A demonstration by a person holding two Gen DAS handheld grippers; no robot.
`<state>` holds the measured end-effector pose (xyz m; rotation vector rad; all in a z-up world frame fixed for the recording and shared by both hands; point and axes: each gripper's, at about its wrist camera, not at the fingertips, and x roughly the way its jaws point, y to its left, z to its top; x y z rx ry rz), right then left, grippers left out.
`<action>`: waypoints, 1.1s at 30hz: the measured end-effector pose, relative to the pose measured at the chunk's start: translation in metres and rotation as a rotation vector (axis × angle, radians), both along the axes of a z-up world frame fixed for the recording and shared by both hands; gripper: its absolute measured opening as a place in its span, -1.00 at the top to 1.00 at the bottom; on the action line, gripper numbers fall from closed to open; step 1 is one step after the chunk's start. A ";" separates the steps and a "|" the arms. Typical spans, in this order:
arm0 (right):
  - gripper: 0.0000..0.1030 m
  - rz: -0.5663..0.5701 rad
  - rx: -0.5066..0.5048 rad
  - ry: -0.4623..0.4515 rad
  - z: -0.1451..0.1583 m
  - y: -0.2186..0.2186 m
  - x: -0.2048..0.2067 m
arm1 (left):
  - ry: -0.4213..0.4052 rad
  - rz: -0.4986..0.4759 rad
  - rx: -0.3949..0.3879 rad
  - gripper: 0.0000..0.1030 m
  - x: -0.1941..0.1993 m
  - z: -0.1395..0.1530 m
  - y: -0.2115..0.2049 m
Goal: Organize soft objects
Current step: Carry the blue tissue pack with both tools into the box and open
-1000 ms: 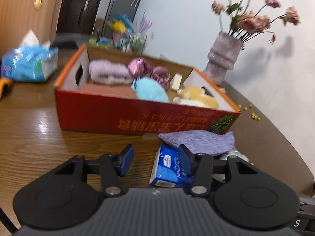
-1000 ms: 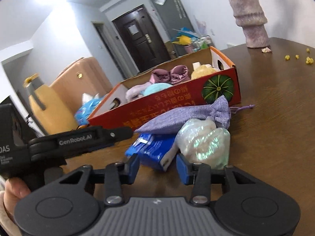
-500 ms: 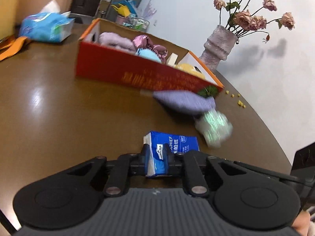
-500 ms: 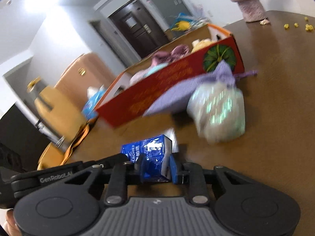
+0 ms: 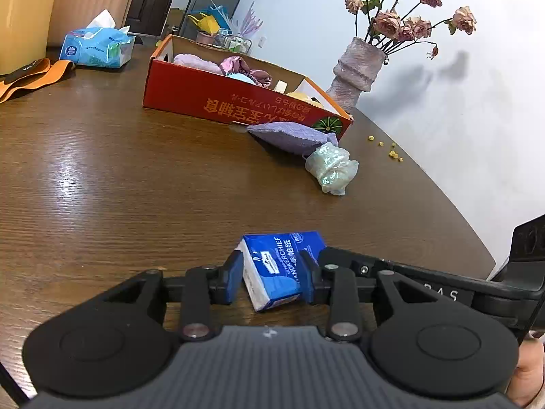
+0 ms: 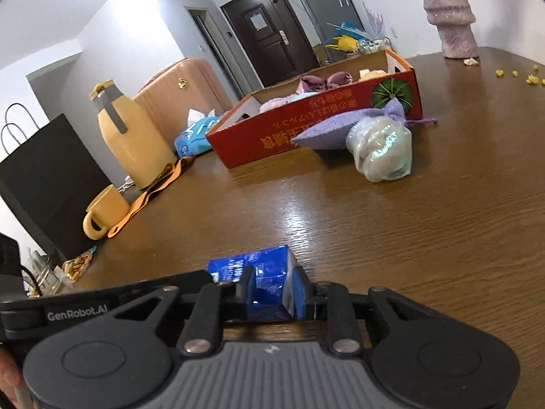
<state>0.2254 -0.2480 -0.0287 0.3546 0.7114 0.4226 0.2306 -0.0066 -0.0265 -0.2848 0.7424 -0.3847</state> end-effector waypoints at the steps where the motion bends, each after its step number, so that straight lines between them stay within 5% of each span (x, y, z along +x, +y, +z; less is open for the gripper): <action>1: 0.55 -0.002 0.000 -0.003 -0.001 0.000 0.000 | 0.001 0.002 0.001 0.34 0.000 -0.001 0.000; 12: 0.61 0.004 0.037 0.019 -0.016 -0.002 0.016 | 0.024 0.027 -0.072 0.56 0.011 -0.019 0.008; 16: 0.65 -0.002 0.019 -0.003 -0.011 0.002 0.021 | -0.028 0.049 -0.065 0.65 0.013 -0.018 0.006; 19: 0.65 -0.001 -0.026 -0.122 0.013 0.012 0.031 | -0.153 0.046 -0.028 0.65 0.026 0.005 0.003; 26: 0.65 0.018 -0.035 -0.270 0.094 0.034 0.171 | -0.284 0.038 0.004 0.64 0.164 0.089 0.020; 33: 0.64 0.062 -0.112 -0.109 0.068 0.076 0.338 | -0.076 0.112 0.063 0.64 0.326 0.063 0.039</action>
